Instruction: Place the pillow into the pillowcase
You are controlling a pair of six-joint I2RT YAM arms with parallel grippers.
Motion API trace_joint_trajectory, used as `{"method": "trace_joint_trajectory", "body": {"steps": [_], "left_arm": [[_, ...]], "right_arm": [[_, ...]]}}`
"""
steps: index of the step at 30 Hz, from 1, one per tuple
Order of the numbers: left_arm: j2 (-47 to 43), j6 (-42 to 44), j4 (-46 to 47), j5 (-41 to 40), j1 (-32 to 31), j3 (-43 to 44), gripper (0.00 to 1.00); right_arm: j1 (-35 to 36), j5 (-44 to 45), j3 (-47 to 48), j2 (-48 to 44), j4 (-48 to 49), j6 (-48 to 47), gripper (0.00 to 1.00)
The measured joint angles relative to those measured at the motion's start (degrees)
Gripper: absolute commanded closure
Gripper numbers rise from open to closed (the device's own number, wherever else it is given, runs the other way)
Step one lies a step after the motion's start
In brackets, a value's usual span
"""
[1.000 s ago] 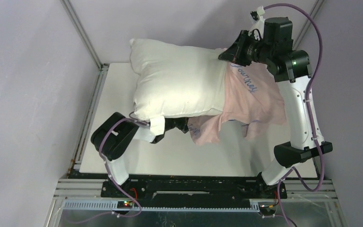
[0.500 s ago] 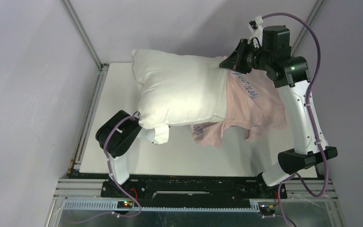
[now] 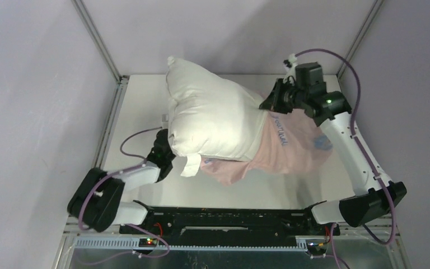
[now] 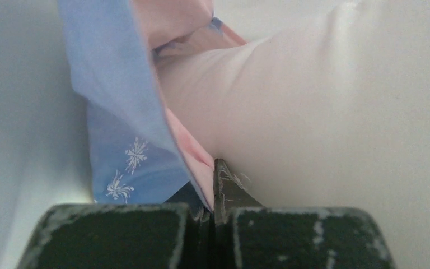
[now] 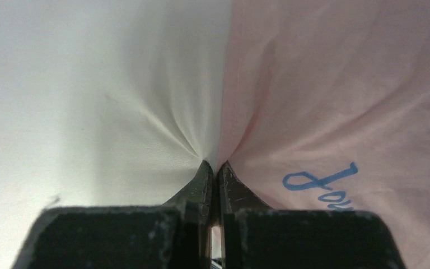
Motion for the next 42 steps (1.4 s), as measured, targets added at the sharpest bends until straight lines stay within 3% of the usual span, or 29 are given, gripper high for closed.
{"method": "trace_joint_trajectory", "body": {"steps": [5,9,19,34,37,42], "left_arm": [[-8.24,6.47,-12.35,-2.8,1.46,0.0,1.0],[-9.2,9.09,-18.53,-3.63,2.23,0.0,1.0],[-9.53,11.85,-23.61,-3.98,3.08,0.0,1.0],[-9.77,13.4,-25.55,-3.96,3.45,0.07,1.0],[-9.79,13.46,-25.99,-3.93,3.72,0.07,1.0],[-10.64,14.1,-27.32,-3.76,4.24,0.07,1.0]], "right_arm": [[8.5,9.03,-2.69,-0.02,0.17,-2.32,0.53],[16.55,21.07,-2.64,-0.15,0.33,-4.5,0.38],[22.75,41.03,-0.24,-1.42,-3.13,-6.78,0.38],[23.12,46.16,3.58,7.17,-4.83,-10.03,0.44],[23.02,47.15,4.26,7.23,-5.51,-10.36,0.49],[20.37,49.16,4.5,7.28,-6.51,-11.17,0.65]]}}
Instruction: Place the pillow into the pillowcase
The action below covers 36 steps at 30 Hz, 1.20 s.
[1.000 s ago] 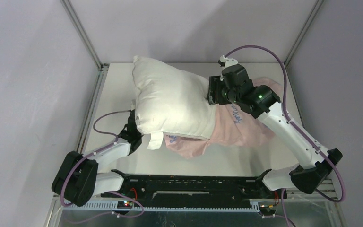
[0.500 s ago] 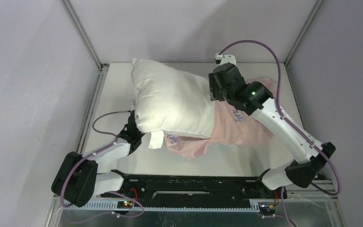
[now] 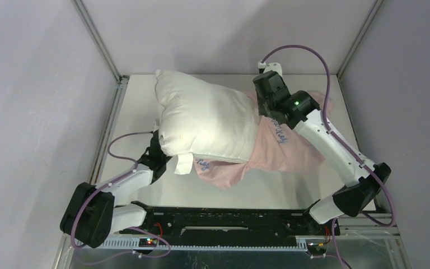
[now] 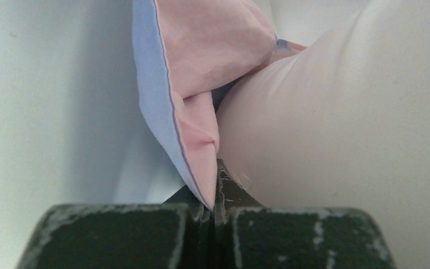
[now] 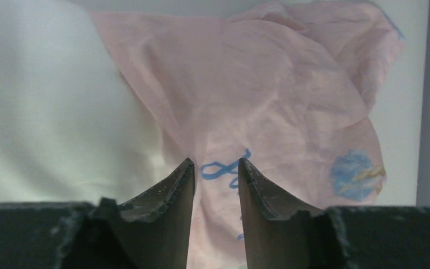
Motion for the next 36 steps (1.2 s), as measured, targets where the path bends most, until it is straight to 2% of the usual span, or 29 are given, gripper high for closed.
{"method": "trace_joint_trajectory", "body": {"steps": [4,12,17,18,19,21,22,26,31,36], "left_arm": [[-0.61,0.66,-0.68,0.22,0.31,0.0,1.0],[-0.66,0.94,-1.51,0.37,0.55,0.07,1.0],[-0.66,1.46,-1.92,0.52,0.59,0.55,1.0],[-0.66,1.7,-1.99,0.68,0.61,0.7,1.0],[-0.66,1.77,-2.19,0.83,0.66,0.87,1.0],[-0.72,2.03,-2.71,0.92,0.72,1.29,1.0],[-0.76,2.23,-3.26,1.07,0.74,1.66,1.0],[-0.96,3.91,-5.99,1.31,0.79,4.24,1.0],[-0.96,10.93,-18.36,1.18,0.81,17.42,1.0],[-0.26,19.26,-31.87,0.68,0.92,42.73,1.0]], "right_arm": [[-1.4,0.07,0.0,0.0,-0.74,-0.04,0.66],[3.1,-1.77,2.86,1.6,-1.11,0.02,0.62],[3.5,-1.79,3.02,3.39,-1.62,0.02,0.65],[3.34,-1.64,3.02,3.56,-1.77,0.02,0.67],[3.13,-1.38,2.93,3.67,-1.86,0.02,0.74],[2.43,-0.92,2.86,3.69,-2.19,-0.07,0.96],[1.97,-0.7,2.86,3.69,-2.23,-0.15,1.0],[1.31,0.09,6.16,4.59,-5.49,-0.28,1.0],[3.82,-1.01,22.49,6.71,-9.99,-1.97,1.0],[-1.2,-5.38,36.41,6.78,-11.32,-2.8,1.0]]}}
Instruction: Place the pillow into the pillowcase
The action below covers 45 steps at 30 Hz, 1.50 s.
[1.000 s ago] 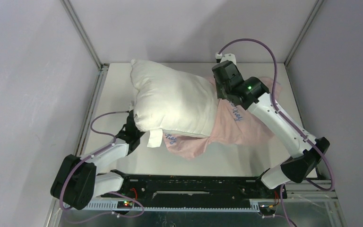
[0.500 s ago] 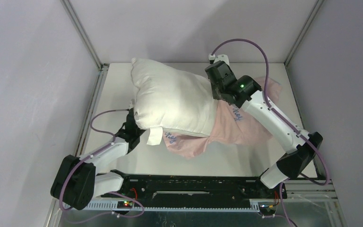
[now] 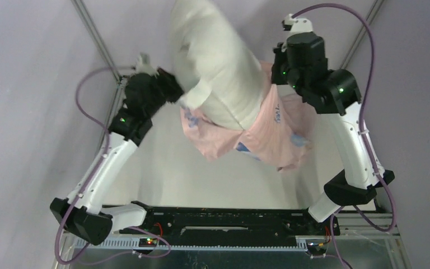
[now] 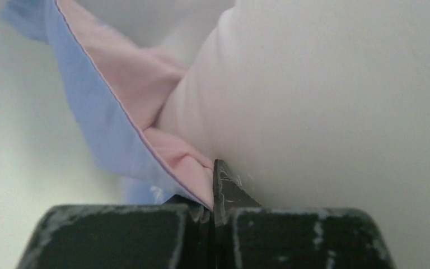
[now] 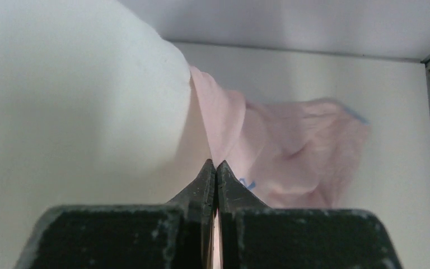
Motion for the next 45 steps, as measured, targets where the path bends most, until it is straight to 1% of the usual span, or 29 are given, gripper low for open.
{"method": "trace_joint_trajectory", "body": {"steps": [3,5,6,8,10,11,12,14,15,16,17,18,19,20,23,25,27,28,29,30,31,32,34,36,37,40,42,43,45], "left_arm": [[3.82,4.04,-6.56,-0.04,0.07,19.3,1.0],[6.73,5.6,-8.5,0.17,-0.04,30.36,1.0],[7.17,6.19,-8.76,0.31,-0.37,33.31,1.0],[6.58,7.02,-9.77,0.72,-1.53,35.89,1.0],[5.81,7.1,-12.39,1.81,-2.89,37.99,1.0],[6.78,6.97,-15.41,2.71,-2.99,41.62,1.0],[8.7,6.8,-17.4,3.48,-2.86,46.27,1.0],[17.97,4.83,-22.64,6.36,-1.51,65.24,1.0],[23.52,3.08,-23.23,7.89,-0.55,75.43,1.0],[27.61,0.96,-22.58,9.49,0.09,81.48,1.0],[29.38,-0.44,-21.73,10.14,0.39,83.12,1.0],[30.42,-1.73,-20.24,10.69,0.5,82.68,1.0],[30.29,-2.14,-18.84,10.62,0.17,80.04,1.0],[28.79,-2.08,-16.85,10.51,-0.33,74.79,1.0],[20.65,-2.01,-11.34,9.42,-4.24,52.74,1.0],[17.49,-1.88,-11.58,9.6,-5.7,45.59,1.0],[16.79,-1.27,-13.81,9.79,-5.81,45.4,1.0],[17.18,-0.94,-17.14,10.45,-5.4,47.98,1.0],[18.32,-0.83,-20.48,11.21,-4.96,51.52,1.0],[20.94,-1.27,-24.55,12.48,-4.2,58.51,1.0],[24.22,-2.45,-25.24,13.81,-3.13,66.07,1.0],[26.16,-4.04,-24.22,14.53,-2.08,70.25,1.0],[27.61,-7.02,-20.11,14.75,0.24,73.64,1.0],[27.06,-9.25,-14.6,14.4,1.73,72.78,1.0],[26.03,-9.64,-11.76,13.97,1.66,70.6,1.0],[21.35,-9.18,-6.51,13.53,-2.58,61.35,1.0],[19.23,-8.44,-5.73,14.08,-6.93,57.05,1.0],[19.1,-8.02,-5.81,14.86,-8.81,56.52,1.0],[20.46,-7.43,-7.08,16.46,-10.03,58.49,1.0]], "right_arm": [[-2.67,-2.8,1.33,-1.25,1.66,0.07,1.0],[-3.87,-5.57,1.49,-1.97,2.4,0.2,1.0],[-5.14,-7.91,2.25,-1.97,2.34,0.44,1.0],[-9.42,-12.31,4.07,-1.64,2.14,1.33,1.0],[-13.6,-15.23,5.29,-1.16,2.49,2.23,1.0],[-14.64,-15.93,5.6,-1.01,2.91,2.67,1.0],[-14.95,-16.0,5.6,-1.01,3.1,2.89,1.0],[-13.44,-14.34,3.43,-1.97,4.55,2.86,1.0],[-10.1,-13.81,1.22,-3.15,6.14,2.82,1.0],[-7.78,-13.73,-0.9,-4.42,7.67,2.73,1.0],[-6.34,-13.92,-1.9,-5.29,8.39,2.56,1.0],[-4.96,-14.32,-2.1,-5.84,8.55,2.34,1.0],[-4.42,-15.15,-1.51,-6.12,8.26,2.14,1.0],[-4.57,-15.78,0.02,-5.95,7.43,1.99,1.0],[-7.21,-17.86,6.27,-3.96,5.75,1.49,1.0],[-9.9,-18.14,7.76,-3.52,4.7,1.29,1.0],[-11.34,-16.83,7.67,-3.52,3.93,1.09,1.0],[-11.15,-15.65,7.17,-3.63,4.26,0.92,1.0],[-10.03,-13.97,4.81,-4.57,6.08,0.59,1.0],[-8.48,-12.68,1.64,-5.92,8.39,0.35,1.0],[-6.49,-11.61,-2.82,-7.98,11.98,0.07,1.0],[-5.09,-11.06,-5.92,-9.7,14.75,0.02,1.0],[-3.89,-10.4,-8.96,-12.26,17.57,-0.15,1.0],[-4.74,-10.73,-8.48,-13.38,16.5,-0.37,1.0],[-6.19,-11.91,-7.04,-13.25,14.64,-0.31,1.0],[-12.98,-16.31,0.09,-8.92,10.82,0.63,1.0],[-17.0,-18.08,4.52,-5.38,10.21,1.62,1.0],[-18.47,-18.73,6.12,-3.96,10.16,2.08,1.0],[-18.91,-18.53,6.12,-2.99,10.01,2.62,1.0]]}}
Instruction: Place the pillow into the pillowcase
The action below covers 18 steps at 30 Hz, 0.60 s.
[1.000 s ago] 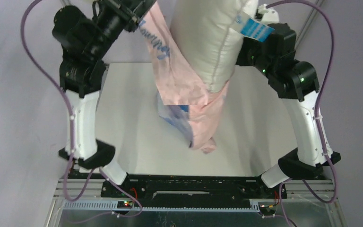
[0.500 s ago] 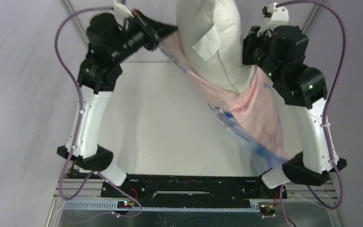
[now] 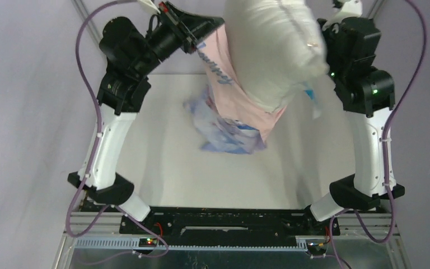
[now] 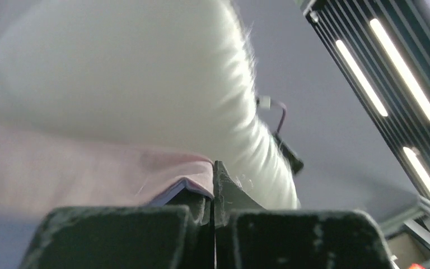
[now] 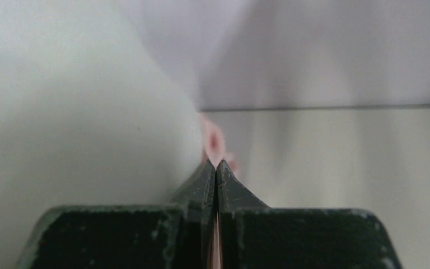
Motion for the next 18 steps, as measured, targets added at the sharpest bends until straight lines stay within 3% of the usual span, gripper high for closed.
{"method": "trace_joint_trajectory", "body": {"steps": [5,9,14,18], "left_arm": [[11.13,-3.1,-5.53,1.7,9.01,17.59,1.0],[11.34,-6.99,-1.62,0.17,14.03,12.92,1.0],[5.73,-4.31,2.12,-0.24,3.54,1.57,1.0],[5.99,-2.49,-0.2,3.1,-0.63,3.61,1.0]], "right_arm": [[9.18,4.0,-13.38,-6.38,5.6,-0.33,1.0],[7.5,1.36,-16.11,-10.08,4.85,-0.17,1.0],[-4.66,-3.02,-4.39,-2.99,0.46,1.97,1.0],[-2.91,-1.05,-3.43,-0.9,-0.46,2.1,1.0]]}}
